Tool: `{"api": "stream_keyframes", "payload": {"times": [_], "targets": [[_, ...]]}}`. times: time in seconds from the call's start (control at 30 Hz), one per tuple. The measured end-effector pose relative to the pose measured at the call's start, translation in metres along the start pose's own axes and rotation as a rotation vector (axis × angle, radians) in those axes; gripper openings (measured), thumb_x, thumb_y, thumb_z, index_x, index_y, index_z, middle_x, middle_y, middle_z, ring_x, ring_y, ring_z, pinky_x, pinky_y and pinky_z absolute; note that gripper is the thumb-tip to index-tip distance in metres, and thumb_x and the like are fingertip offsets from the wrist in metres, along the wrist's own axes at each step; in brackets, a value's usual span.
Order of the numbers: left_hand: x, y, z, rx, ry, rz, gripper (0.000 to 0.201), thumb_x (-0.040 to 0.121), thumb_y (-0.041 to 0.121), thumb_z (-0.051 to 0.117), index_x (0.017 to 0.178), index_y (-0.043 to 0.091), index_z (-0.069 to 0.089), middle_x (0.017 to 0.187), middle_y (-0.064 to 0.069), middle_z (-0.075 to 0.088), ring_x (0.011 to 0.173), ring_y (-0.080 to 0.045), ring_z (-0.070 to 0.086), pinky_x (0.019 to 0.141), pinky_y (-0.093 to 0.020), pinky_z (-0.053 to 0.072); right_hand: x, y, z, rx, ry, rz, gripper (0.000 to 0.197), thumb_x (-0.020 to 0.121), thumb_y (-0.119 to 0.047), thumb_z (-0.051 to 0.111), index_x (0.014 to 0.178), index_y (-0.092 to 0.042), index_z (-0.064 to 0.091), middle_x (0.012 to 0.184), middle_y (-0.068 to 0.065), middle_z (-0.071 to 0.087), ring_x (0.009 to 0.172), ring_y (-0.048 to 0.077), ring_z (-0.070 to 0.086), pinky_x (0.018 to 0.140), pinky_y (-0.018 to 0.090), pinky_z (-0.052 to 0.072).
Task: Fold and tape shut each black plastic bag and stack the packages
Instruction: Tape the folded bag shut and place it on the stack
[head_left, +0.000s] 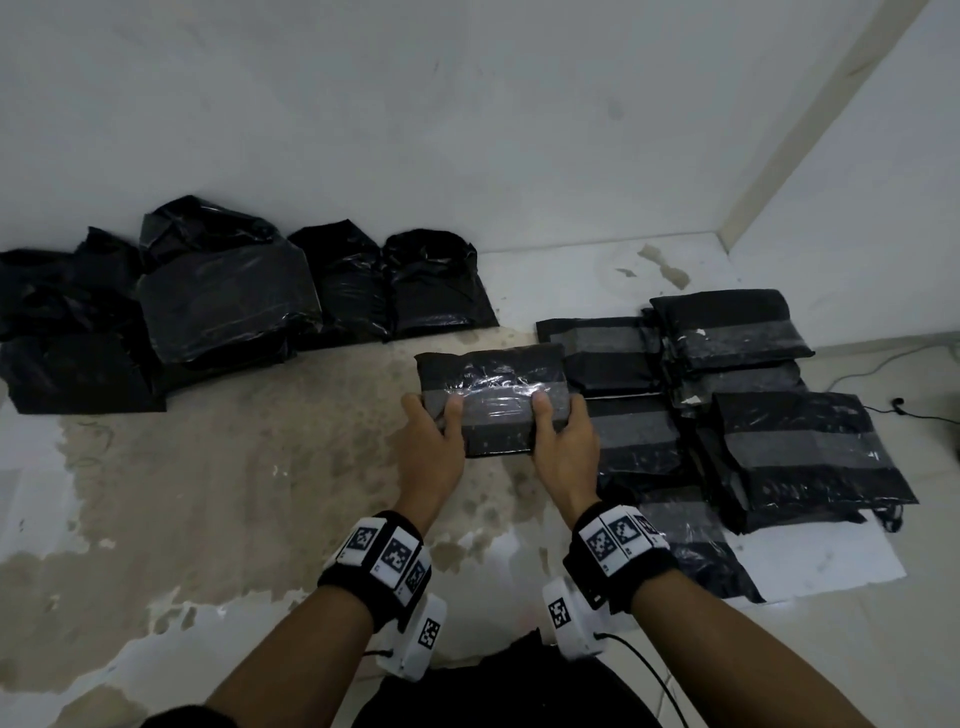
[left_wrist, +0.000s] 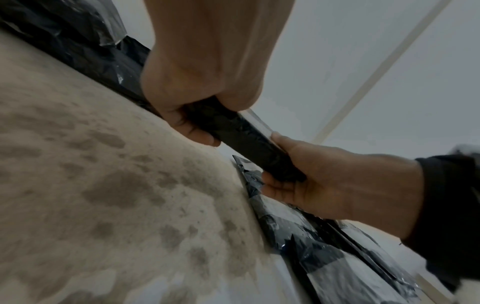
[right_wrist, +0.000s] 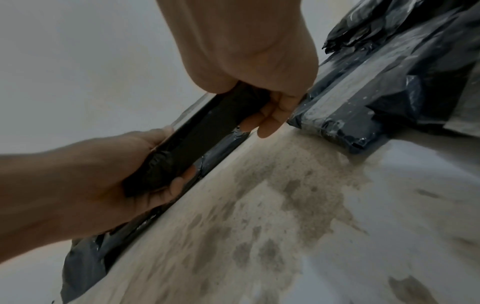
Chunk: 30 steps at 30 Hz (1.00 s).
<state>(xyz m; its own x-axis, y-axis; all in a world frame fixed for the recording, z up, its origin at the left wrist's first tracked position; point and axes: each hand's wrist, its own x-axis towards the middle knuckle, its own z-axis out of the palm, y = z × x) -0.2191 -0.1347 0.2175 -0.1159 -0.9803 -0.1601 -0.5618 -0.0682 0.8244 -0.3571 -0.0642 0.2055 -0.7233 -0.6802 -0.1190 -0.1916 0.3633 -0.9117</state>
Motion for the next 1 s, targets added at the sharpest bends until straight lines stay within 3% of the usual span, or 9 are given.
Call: {"api": "stream_keyframes", "payload": {"times": [0.13, 0.3, 0.47, 0.6, 0.67, 0.77, 0.83, 0.9, 1.0], "targets": [[-0.005, 0.004, 0.005, -0.029, 0.031, 0.006, 0.026, 0.109, 0.035, 0.032, 0.104, 0.011, 0.038, 0.076, 0.002, 0.053, 0.063, -0.016, 0.053, 0.052, -0.029, 0.041, 0.007, 0.003, -0.001, -0.013, 0.083, -0.041, 0.039, 0.109, -0.039, 0.036, 0.087, -0.017, 0.059, 0.077, -0.001, 0.064, 0.074, 0.015, 0.061, 0.069, 0.035, 0.048], [-0.002, 0.0, 0.007, -0.144, 0.052, -0.046, 0.028, 0.11, 0.033, 0.024, 0.101, 0.012, 0.039, 0.078, -0.001, 0.05, 0.068, -0.019, 0.05, 0.062, -0.036, 0.041, 0.011, 0.009, 0.001, 0.014, 0.082, -0.026, 0.056, 0.11, -0.044, 0.028, 0.076, -0.014, 0.061, 0.072, 0.003, 0.065, 0.071, 0.021, 0.062, 0.072, 0.039, 0.054], [0.004, -0.001, 0.011, -0.257, -0.013, -0.176, 0.031, 0.109, 0.041, 0.02, 0.106, 0.017, 0.04, 0.093, -0.003, 0.052, 0.089, -0.029, 0.058, 0.083, -0.057, 0.054, 0.019, 0.012, -0.005, 0.094, 0.022, 0.146, 0.069, 0.108, -0.05, 0.025, 0.092, 0.002, 0.067, 0.087, 0.02, 0.071, 0.083, 0.035, 0.068, 0.078, 0.049, 0.059], [0.007, 0.02, 0.014, -0.353, -0.025, -0.18, 0.035, 0.11, 0.039, 0.018, 0.112, 0.02, 0.048, 0.107, 0.001, 0.058, 0.104, -0.023, 0.057, 0.09, -0.035, 0.044, 0.025, 0.004, -0.019, 0.206, -0.087, 0.144, 0.045, 0.107, -0.049, 0.038, 0.123, -0.016, 0.065, 0.115, 0.001, 0.069, 0.108, 0.015, 0.065, 0.091, 0.037, 0.056], [0.009, 0.029, 0.013, -0.336, -0.106, -0.152, 0.041, 0.11, 0.042, 0.018, 0.117, 0.022, 0.052, 0.114, 0.006, 0.056, 0.109, -0.016, 0.053, 0.095, -0.027, 0.037, 0.033, 0.007, -0.027, 0.209, -0.064, 0.125, 0.036, 0.106, -0.043, 0.045, 0.119, -0.016, 0.065, 0.113, 0.0, 0.069, 0.108, 0.016, 0.065, 0.088, 0.03, 0.054], [0.022, 0.014, 0.017, -0.102, -0.3, -0.001, 0.056, 0.107, 0.051, 0.021, 0.134, 0.015, 0.055, 0.135, -0.004, 0.057, 0.123, -0.022, 0.053, 0.111, -0.037, 0.039, 0.055, 0.013, -0.049, 0.216, 0.069, 0.144, 0.033, 0.106, -0.039, 0.048, 0.11, -0.013, 0.067, 0.107, 0.004, 0.07, 0.104, 0.021, 0.065, 0.084, 0.03, 0.051], [0.029, -0.011, 0.019, 0.242, -0.385, 0.088, 0.054, 0.107, 0.044, 0.034, 0.154, 0.017, 0.035, 0.159, -0.005, 0.034, 0.145, -0.025, 0.032, 0.121, -0.041, 0.025, 0.074, 0.02, -0.065, 0.169, 0.167, 0.175, 0.036, 0.105, -0.045, 0.048, 0.112, -0.015, 0.066, 0.108, 0.004, 0.07, 0.103, 0.025, 0.066, 0.087, 0.039, 0.055], [0.026, -0.035, 0.019, 0.51, -0.436, 0.118, 0.06, 0.105, 0.043, 0.041, 0.158, 0.02, 0.024, 0.166, -0.007, 0.017, 0.152, -0.028, 0.016, 0.124, -0.041, 0.015, 0.094, 0.027, -0.077, 0.094, 0.229, 0.184, 0.038, 0.103, -0.051, 0.048, 0.109, -0.018, 0.067, 0.103, 0.004, 0.07, 0.096, 0.027, 0.067, 0.086, 0.05, 0.058], [0.012, -0.063, 0.012, 0.722, -0.498, 0.207, 0.067, 0.105, 0.042, 0.039, 0.161, 0.021, 0.01, 0.169, -0.006, -0.006, 0.155, -0.03, -0.005, 0.124, -0.043, 0.001, 0.114, 0.028, -0.091, -0.087, 0.237, 0.198, 0.054, 0.098, -0.062, 0.046, 0.117, -0.016, 0.068, 0.108, 0.011, 0.07, 0.103, 0.035, 0.065, 0.091, 0.053, 0.055]]}}
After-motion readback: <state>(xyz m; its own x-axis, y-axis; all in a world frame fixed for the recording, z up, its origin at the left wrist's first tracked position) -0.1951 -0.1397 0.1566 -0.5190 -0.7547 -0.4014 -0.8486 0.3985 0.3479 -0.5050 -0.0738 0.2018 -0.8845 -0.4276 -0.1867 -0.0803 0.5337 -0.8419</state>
